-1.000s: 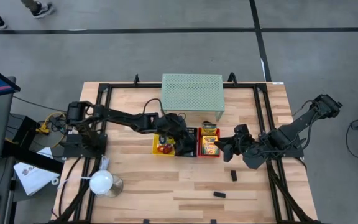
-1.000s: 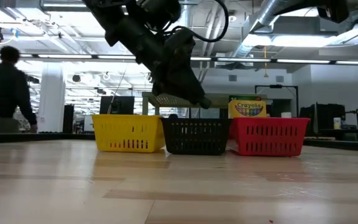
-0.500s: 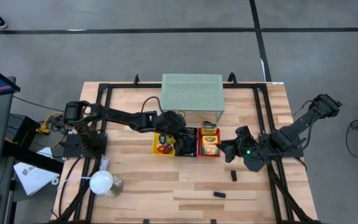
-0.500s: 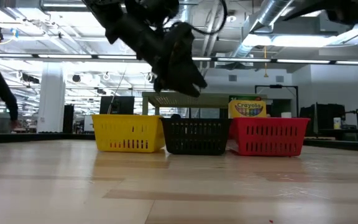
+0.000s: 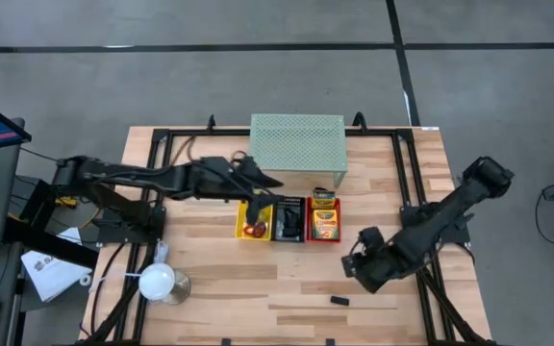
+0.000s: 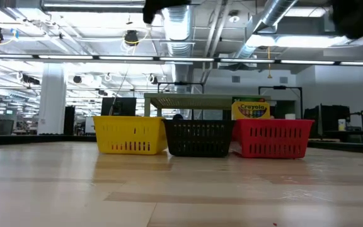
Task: Pick & Place Office Desk Supplies
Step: Put the black rubber band into the black bin
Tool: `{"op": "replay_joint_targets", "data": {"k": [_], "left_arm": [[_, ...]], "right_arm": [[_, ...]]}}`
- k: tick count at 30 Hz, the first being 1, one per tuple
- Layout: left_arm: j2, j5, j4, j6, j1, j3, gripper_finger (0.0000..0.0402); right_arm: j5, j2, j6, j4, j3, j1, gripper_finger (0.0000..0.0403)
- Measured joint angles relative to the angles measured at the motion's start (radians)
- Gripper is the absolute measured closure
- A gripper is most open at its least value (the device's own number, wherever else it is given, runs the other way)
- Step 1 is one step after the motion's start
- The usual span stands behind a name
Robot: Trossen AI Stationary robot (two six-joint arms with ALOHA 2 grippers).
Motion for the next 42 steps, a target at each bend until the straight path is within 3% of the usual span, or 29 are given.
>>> {"op": "replay_joint_targets", "data": {"k": [5,13,23,28,35,42], "left_arm": [[-0.071,-0.053,-0.013,-0.004,-0.019,0.0,0.02],[-0.07,-0.06,-0.007,-0.03,-0.037,-0.001,0.0195],[-0.064,-0.059,-0.007,-0.046,-0.048,-0.001,0.0195],[-0.064,-0.059,-0.007,-0.056,-0.048,-0.001,0.0195],[-0.064,-0.056,-0.008,-0.083,-0.048,-0.001,0.0195],[-0.064,-0.055,-0.097,-0.107,-0.061,-0.001,0.0195]], "right_arm": [[-0.071,0.097,0.12,-0.003,0.0,0.003,0.0221],[-0.085,0.181,0.152,-0.01,0.0,-0.007,0.0159],[-0.124,0.3,0.15,0.013,0.0,-0.004,0.0166],[-0.14,0.348,0.129,0.023,0.0,-0.007,0.0213],[-0.093,0.323,0.14,0.008,0.0,0.001,0.0382],[-0.015,0.219,0.16,-0.079,0.03,0.042,0.0399]]}}
